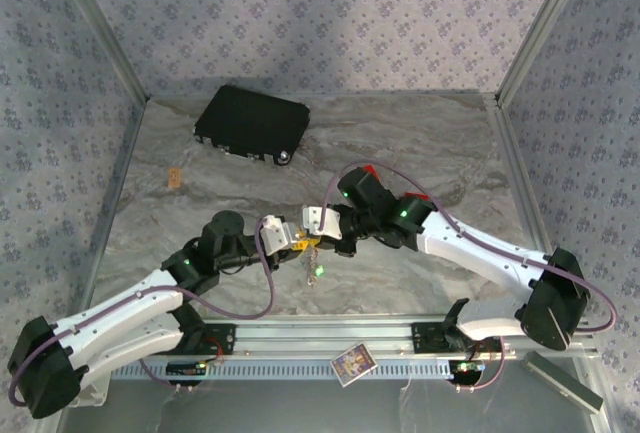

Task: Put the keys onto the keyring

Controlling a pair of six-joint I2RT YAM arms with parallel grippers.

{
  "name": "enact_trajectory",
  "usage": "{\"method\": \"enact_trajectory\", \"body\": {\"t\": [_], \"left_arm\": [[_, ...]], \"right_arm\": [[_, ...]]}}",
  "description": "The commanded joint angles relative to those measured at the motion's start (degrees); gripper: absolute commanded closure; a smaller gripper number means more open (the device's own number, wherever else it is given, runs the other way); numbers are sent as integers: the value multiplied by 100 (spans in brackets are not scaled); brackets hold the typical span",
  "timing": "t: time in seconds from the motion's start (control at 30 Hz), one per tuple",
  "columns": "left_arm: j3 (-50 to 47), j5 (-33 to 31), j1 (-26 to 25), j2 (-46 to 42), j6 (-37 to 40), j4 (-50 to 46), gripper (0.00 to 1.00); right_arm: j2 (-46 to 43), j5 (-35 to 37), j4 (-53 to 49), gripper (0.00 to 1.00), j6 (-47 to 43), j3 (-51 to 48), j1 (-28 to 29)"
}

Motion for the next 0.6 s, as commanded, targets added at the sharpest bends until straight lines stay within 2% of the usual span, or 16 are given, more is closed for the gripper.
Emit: {"method": "enact_trajectory", "body": {"t": [0.0, 0.23, 0.33, 0.37, 0.57], "left_arm": [[116, 136, -31, 31, 65, -39, 84], [88, 227, -31, 11, 56, 17, 100], [-7, 243, -29, -63, 15, 159, 100], [-58, 226, -31, -92, -17, 254, 100], [-472, 260, -31, -167, -467, 1191, 100]], "right_arm": [[-4, -128, -35, 100, -59, 186, 71], [-89, -183, 165, 100, 139, 56, 8], [-243, -299, 483, 79, 357, -201, -166], [-307, -355, 578, 76, 429, -291, -234], [-550, -487, 1053, 71, 867, -857, -439]]}}
